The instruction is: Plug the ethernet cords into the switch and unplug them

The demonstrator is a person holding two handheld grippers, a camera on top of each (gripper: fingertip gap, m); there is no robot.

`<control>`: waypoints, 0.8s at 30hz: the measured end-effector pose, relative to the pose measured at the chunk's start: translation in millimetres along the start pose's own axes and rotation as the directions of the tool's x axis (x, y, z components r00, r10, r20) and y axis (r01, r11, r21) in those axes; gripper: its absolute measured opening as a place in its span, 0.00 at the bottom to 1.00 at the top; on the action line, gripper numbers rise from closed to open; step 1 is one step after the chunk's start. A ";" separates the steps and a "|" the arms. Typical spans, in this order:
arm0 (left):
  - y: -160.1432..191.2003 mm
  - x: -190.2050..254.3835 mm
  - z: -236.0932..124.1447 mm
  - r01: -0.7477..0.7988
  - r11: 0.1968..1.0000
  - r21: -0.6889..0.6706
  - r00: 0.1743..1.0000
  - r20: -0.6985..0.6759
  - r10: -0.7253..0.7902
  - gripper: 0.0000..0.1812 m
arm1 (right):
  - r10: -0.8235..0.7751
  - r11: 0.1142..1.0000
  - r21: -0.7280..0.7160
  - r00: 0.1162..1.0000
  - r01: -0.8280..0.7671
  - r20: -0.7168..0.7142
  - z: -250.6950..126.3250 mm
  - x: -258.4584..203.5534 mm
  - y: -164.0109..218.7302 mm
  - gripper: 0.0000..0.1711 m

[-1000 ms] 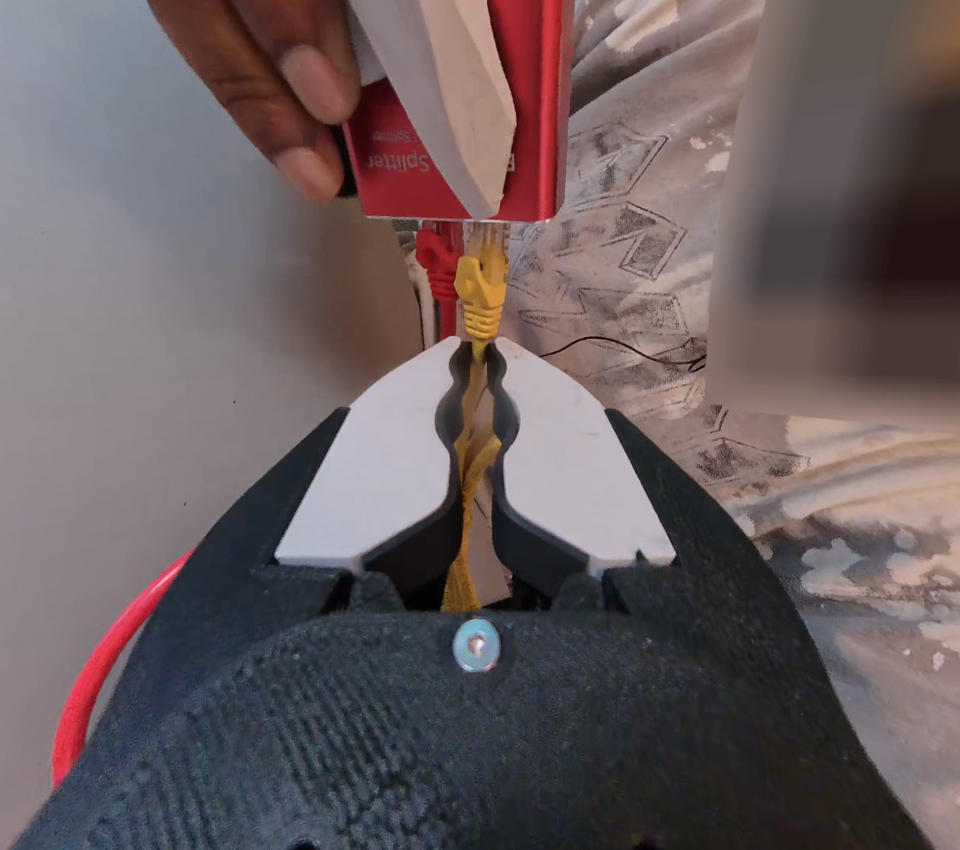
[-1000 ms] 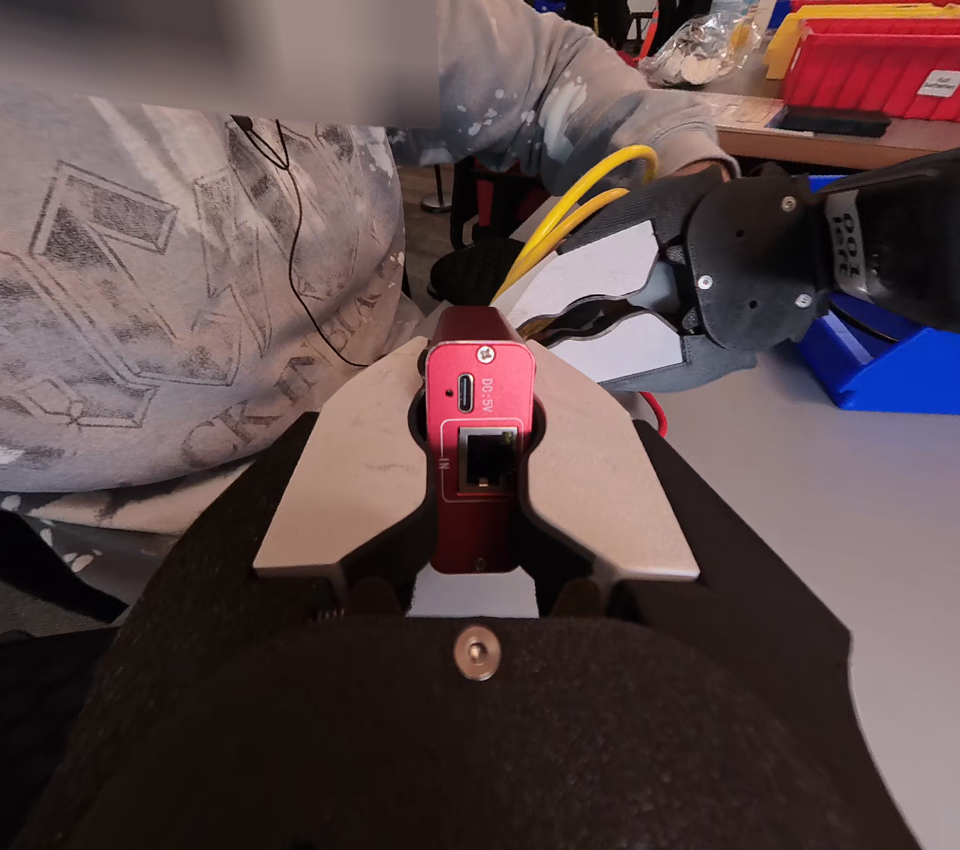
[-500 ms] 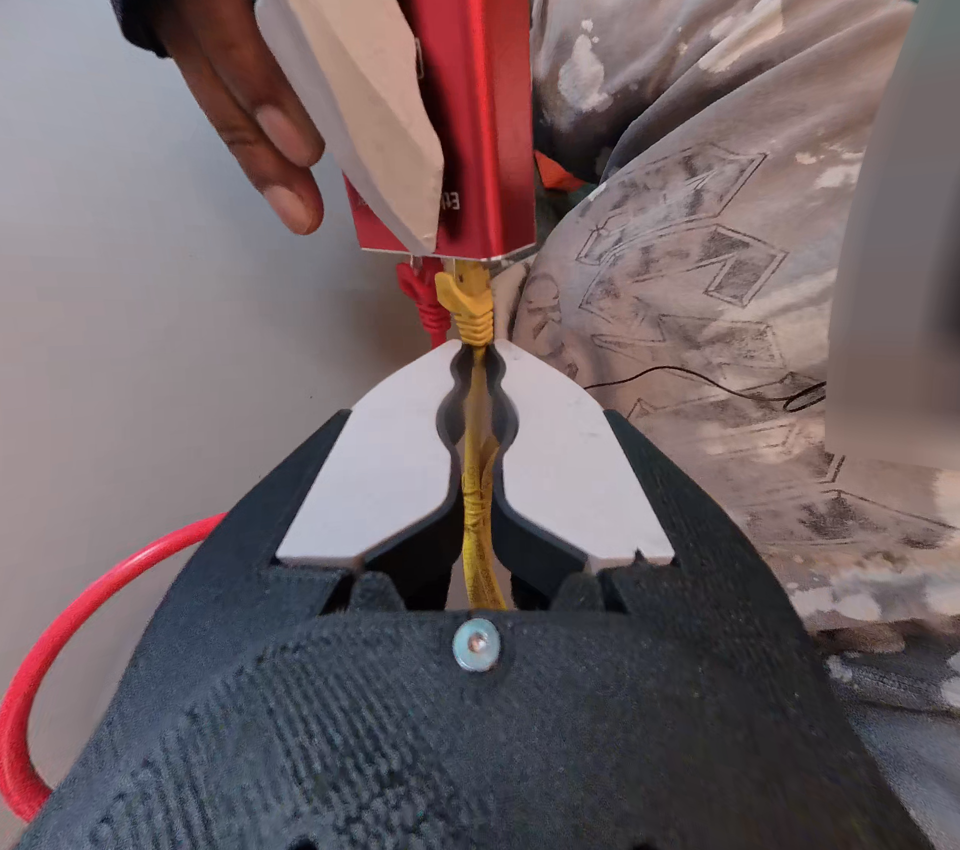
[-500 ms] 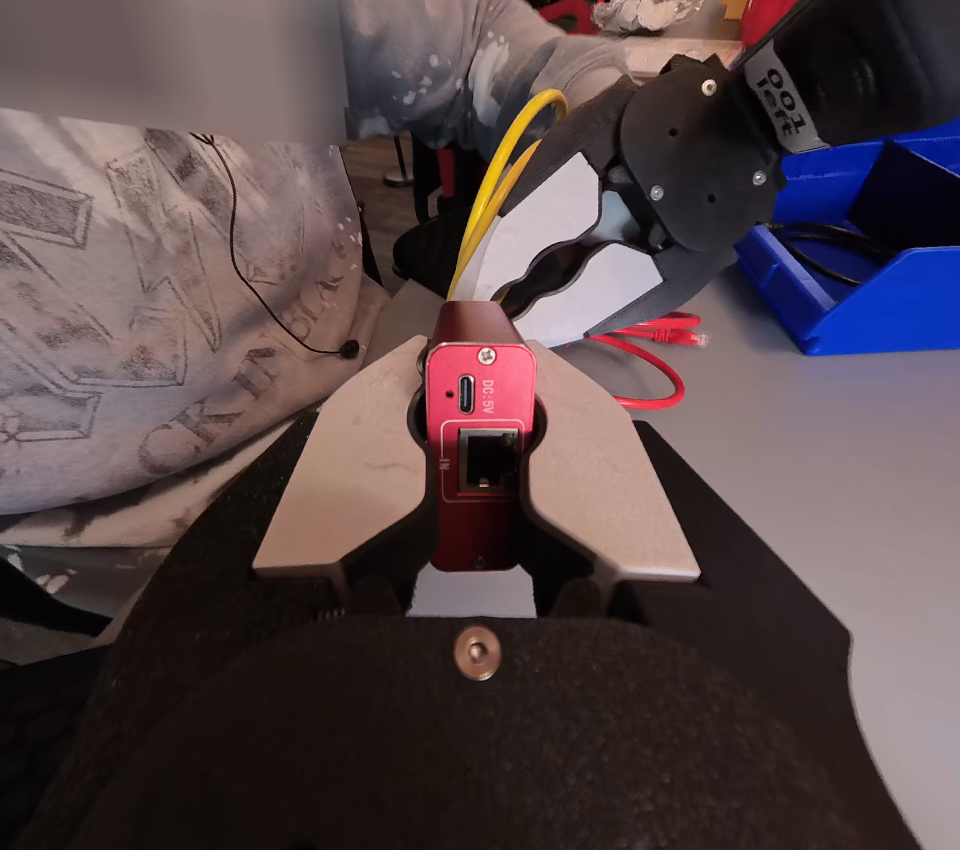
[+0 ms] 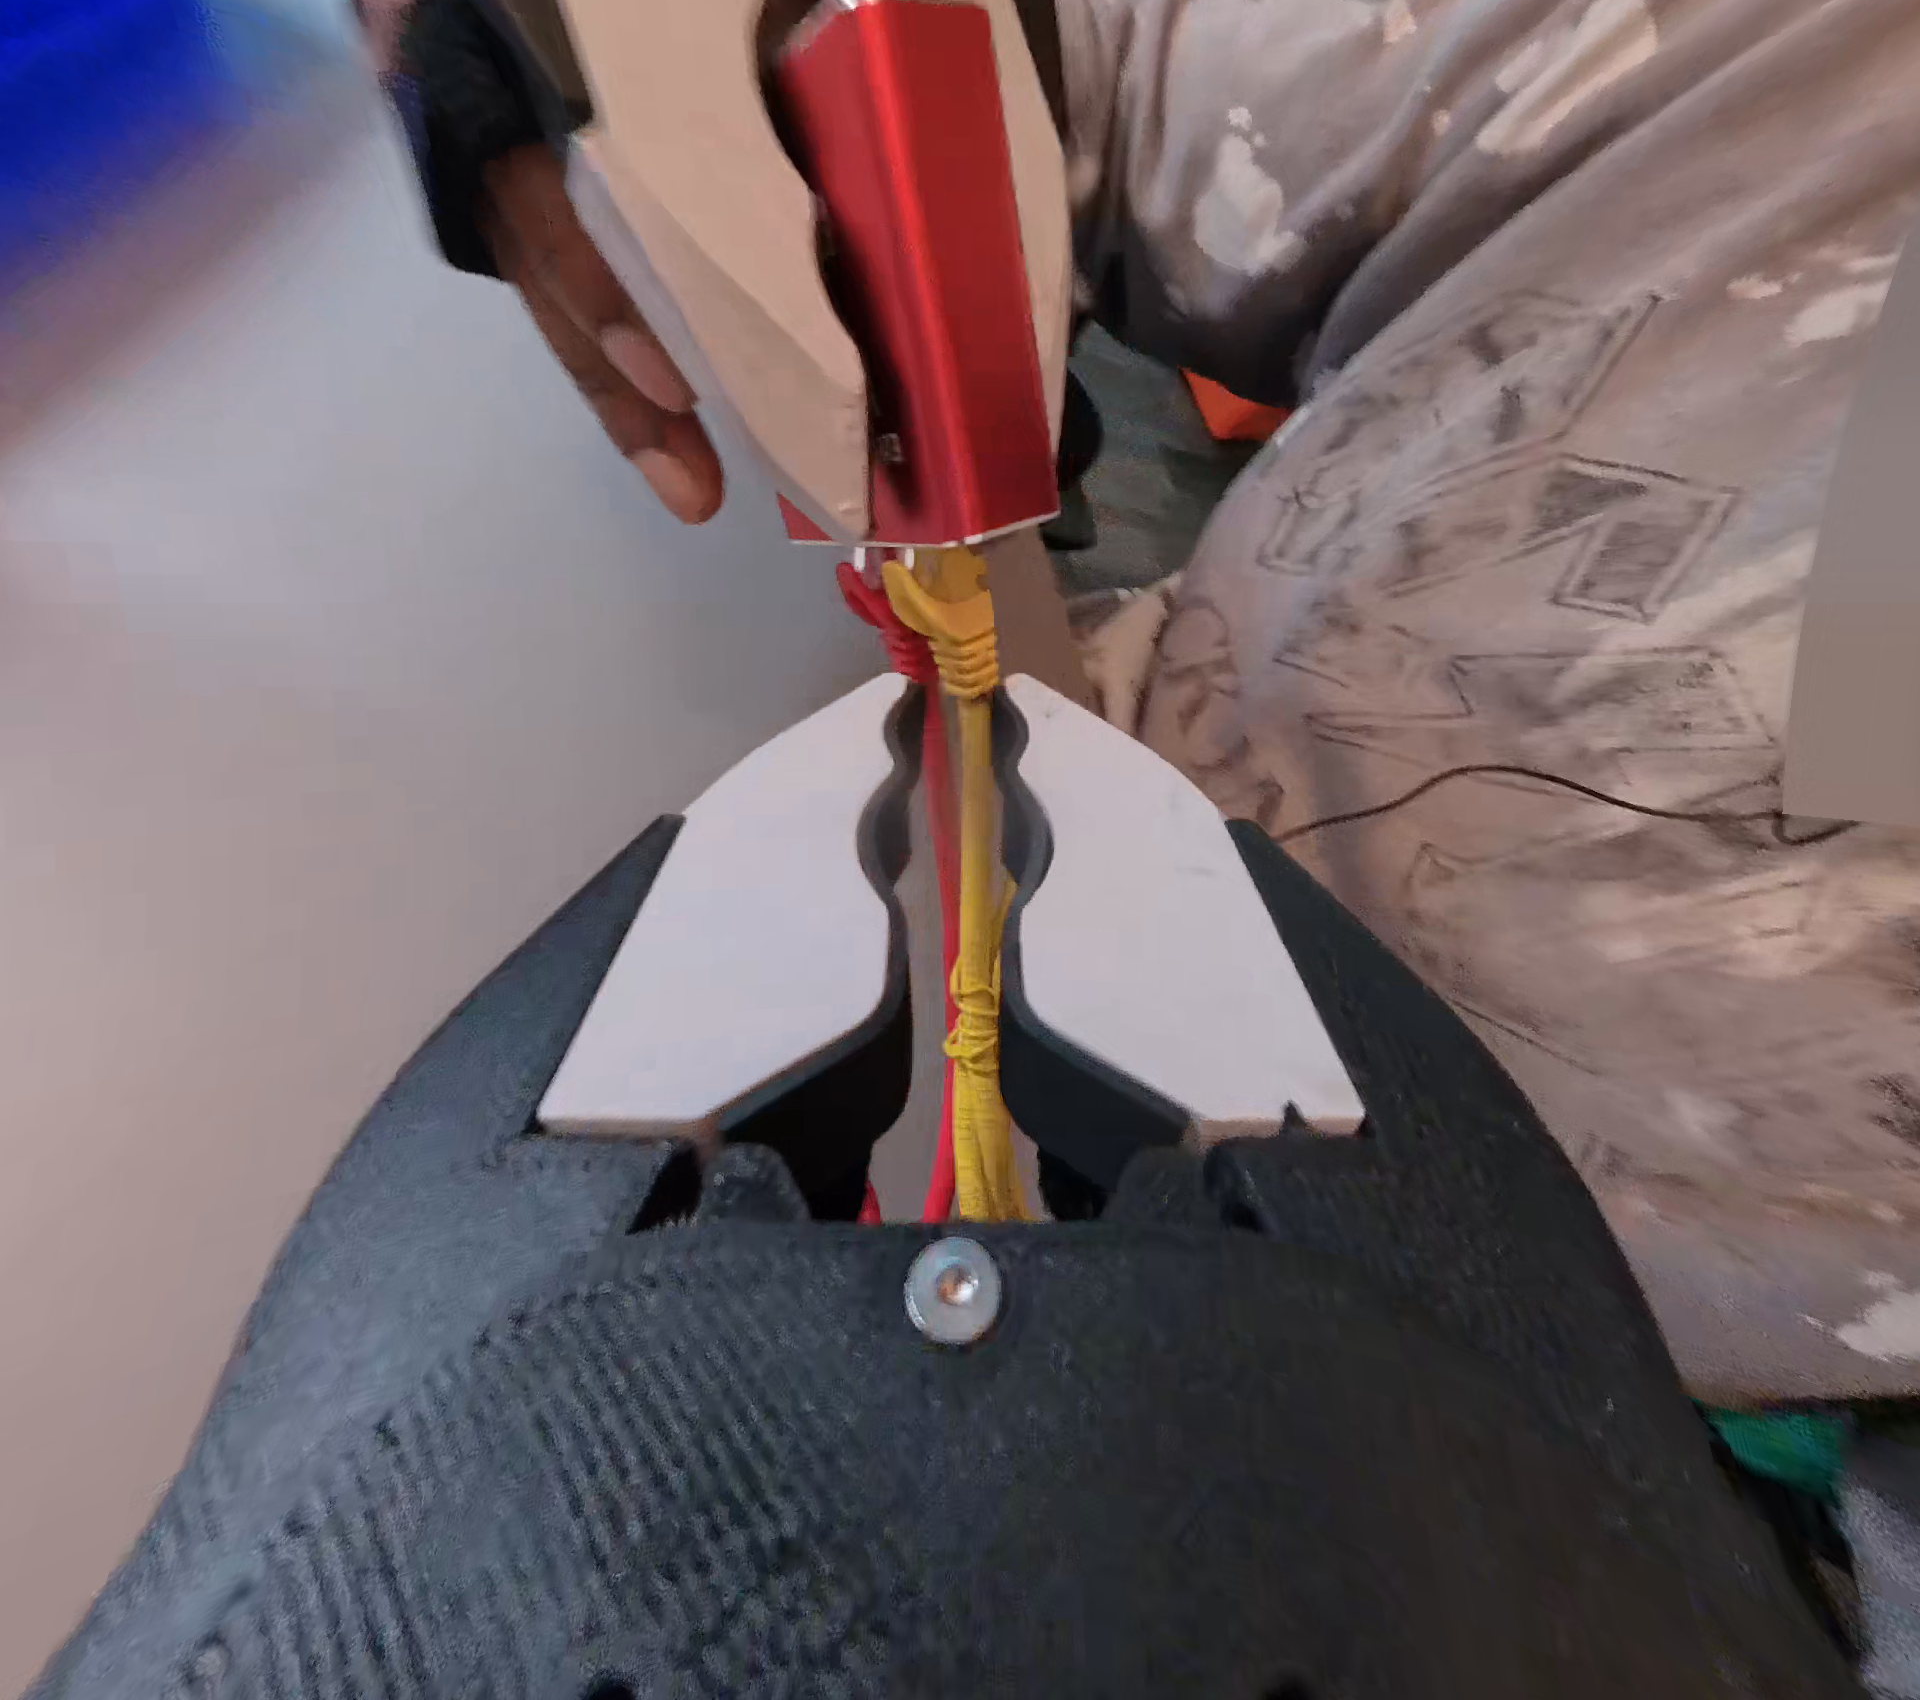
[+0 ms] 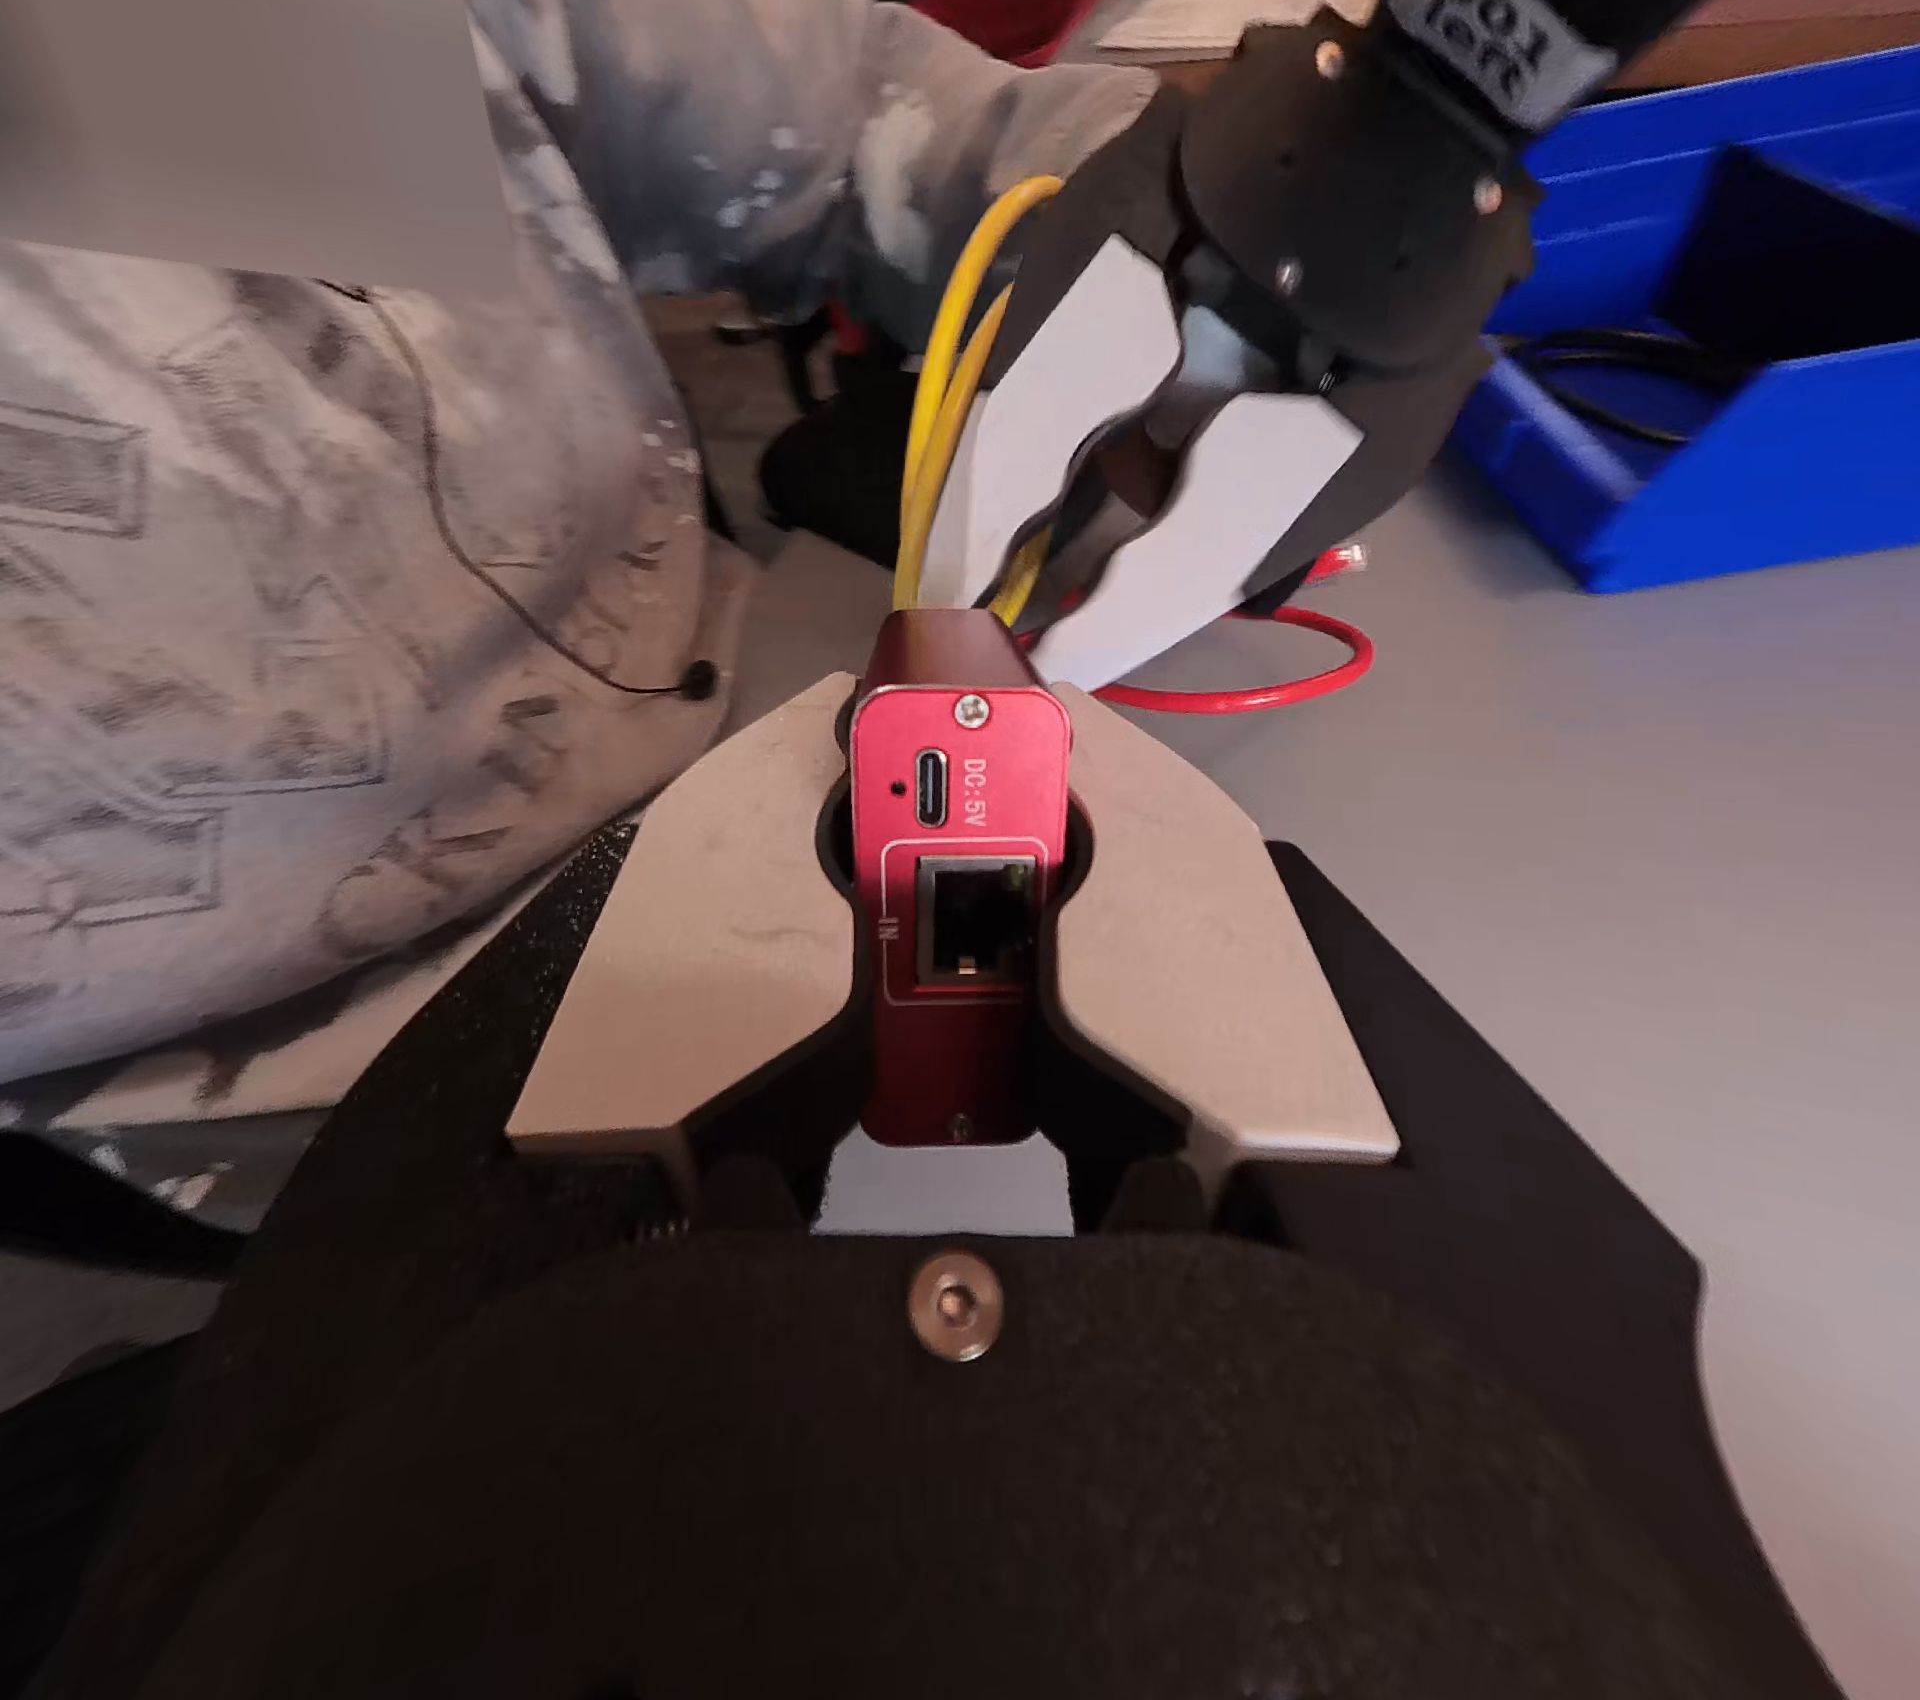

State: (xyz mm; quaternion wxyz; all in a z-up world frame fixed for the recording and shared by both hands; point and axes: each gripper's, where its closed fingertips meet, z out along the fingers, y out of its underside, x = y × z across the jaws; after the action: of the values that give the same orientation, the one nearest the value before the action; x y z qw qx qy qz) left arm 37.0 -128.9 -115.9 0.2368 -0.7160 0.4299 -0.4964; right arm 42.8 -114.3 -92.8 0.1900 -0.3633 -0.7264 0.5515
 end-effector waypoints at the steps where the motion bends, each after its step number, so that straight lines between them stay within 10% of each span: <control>1: -4.9 -8.4 -7.2 -0.012 1.000 0.027 0.998 0.062 0.011 0.09 | -0.009 1.000 -0.019 0.999 0.009 -0.033 -1.5 2.5 0.1 0.17; 7: -37.9 -28.9 -51.5 -0.219 0.964 0.148 0.900 0.413 0.141 0.12 | -0.052 0.986 -0.162 0.984 0.024 -0.169 -7.3 9.6 -1.5 0.17; 14: -79.1 -56.9 -136.1 -0.477 0.860 -0.182 0.369 0.846 0.384 0.12 | -0.180 0.939 -0.324 0.965 0.112 -0.190 1.2 0.2 -16.8 0.17; 19: -91.4 8.7 -92.2 -0.483 0.869 0.105 0.732 0.593 0.335 0.19 | -0.261 0.890 -0.440 0.927 0.123 -0.269 2.0 8.9 -19.2 0.17; 24: -77.3 25.8 -47.8 -0.495 0.867 0.063 0.750 0.534 0.390 0.20 | -0.329 0.847 -0.519 0.878 0.112 -0.347 -1.8 26.9 -25.5 0.17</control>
State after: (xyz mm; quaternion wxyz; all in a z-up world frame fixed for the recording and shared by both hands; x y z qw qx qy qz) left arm 26.3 -106.6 -24.8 0.5227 -0.6697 0.4582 -0.2615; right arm 18.0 -96.5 -71.6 0.3097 -0.4216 -0.8196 0.2337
